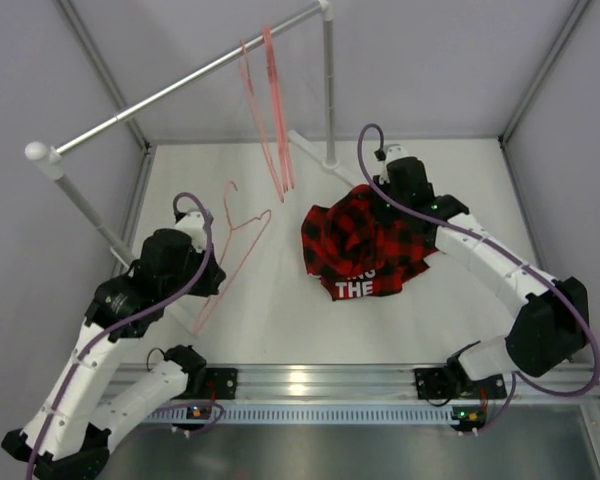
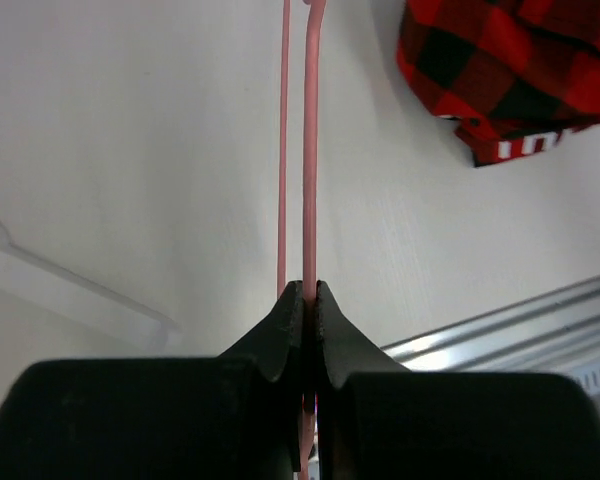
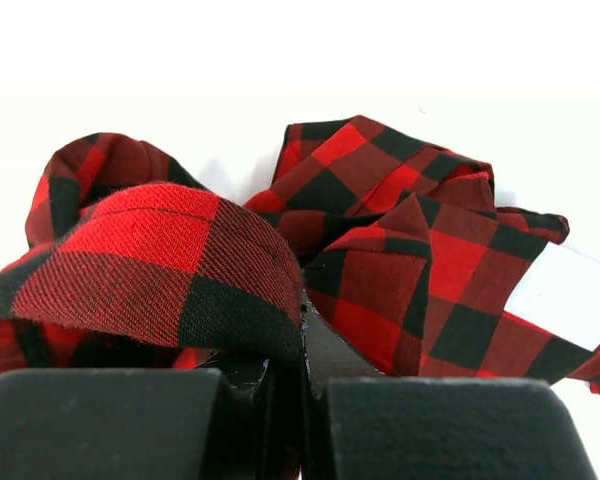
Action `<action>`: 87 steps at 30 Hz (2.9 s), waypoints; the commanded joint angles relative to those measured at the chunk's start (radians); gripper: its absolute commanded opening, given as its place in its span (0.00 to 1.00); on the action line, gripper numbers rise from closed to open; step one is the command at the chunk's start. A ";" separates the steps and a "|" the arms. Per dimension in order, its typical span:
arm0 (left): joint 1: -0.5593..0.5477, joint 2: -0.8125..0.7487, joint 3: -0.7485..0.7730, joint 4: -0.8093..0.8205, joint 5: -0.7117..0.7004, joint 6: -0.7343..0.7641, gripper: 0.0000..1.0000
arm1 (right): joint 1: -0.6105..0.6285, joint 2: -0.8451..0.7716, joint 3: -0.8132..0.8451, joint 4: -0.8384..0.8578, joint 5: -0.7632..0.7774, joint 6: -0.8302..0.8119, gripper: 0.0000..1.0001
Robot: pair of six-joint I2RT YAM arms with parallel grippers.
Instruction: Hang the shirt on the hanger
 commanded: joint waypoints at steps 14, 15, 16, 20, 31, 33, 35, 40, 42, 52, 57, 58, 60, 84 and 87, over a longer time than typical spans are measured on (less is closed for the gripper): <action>0.001 -0.064 0.056 0.023 0.592 0.180 0.00 | -0.076 0.016 0.026 0.080 0.087 0.003 0.00; 0.001 -0.066 0.069 0.023 0.596 0.186 0.00 | -0.080 0.012 0.020 0.082 0.090 0.001 0.00; 0.001 -0.067 0.081 0.023 0.618 0.194 0.00 | -0.084 0.010 0.010 0.082 0.092 0.001 0.00; 0.002 -0.056 0.128 0.032 0.686 0.234 0.00 | -0.086 -0.007 -0.005 0.088 0.087 -0.005 0.00; 0.001 0.098 0.207 0.079 0.726 0.297 0.00 | -0.084 -0.103 0.015 0.042 -0.212 -0.054 0.00; 0.002 0.141 0.213 0.105 0.744 0.321 0.00 | -0.080 -0.130 0.033 0.005 -0.282 -0.084 0.00; 0.001 0.174 0.233 0.125 0.738 0.330 0.00 | -0.064 -0.156 0.056 -0.047 -0.297 -0.115 0.00; 0.002 0.282 0.280 0.170 0.754 0.364 0.00 | -0.054 -0.200 0.162 -0.123 -0.298 -0.141 0.00; 0.002 0.339 0.329 0.175 0.743 0.373 0.00 | -0.049 -0.199 0.213 -0.189 -0.309 -0.150 0.00; -0.002 0.595 0.592 0.253 0.991 0.514 0.00 | -0.006 -0.108 0.481 -0.260 -0.361 -0.109 0.00; -0.015 0.712 0.679 0.292 0.997 0.548 0.00 | -0.006 -0.038 0.642 -0.311 -0.393 -0.118 0.00; -0.015 0.723 0.684 0.311 0.999 0.545 0.00 | -0.006 -0.027 0.674 -0.320 -0.393 -0.118 0.00; -0.022 0.746 0.682 0.374 1.005 0.539 0.00 | -0.004 -0.021 0.699 -0.335 -0.367 -0.121 0.00; -0.036 0.703 0.210 1.328 1.102 0.349 0.00 | -0.006 -0.114 0.527 -0.397 -0.278 -0.152 0.57; -0.036 0.701 0.167 1.412 1.090 0.292 0.00 | -0.004 -0.137 0.526 -0.429 -0.240 -0.153 0.77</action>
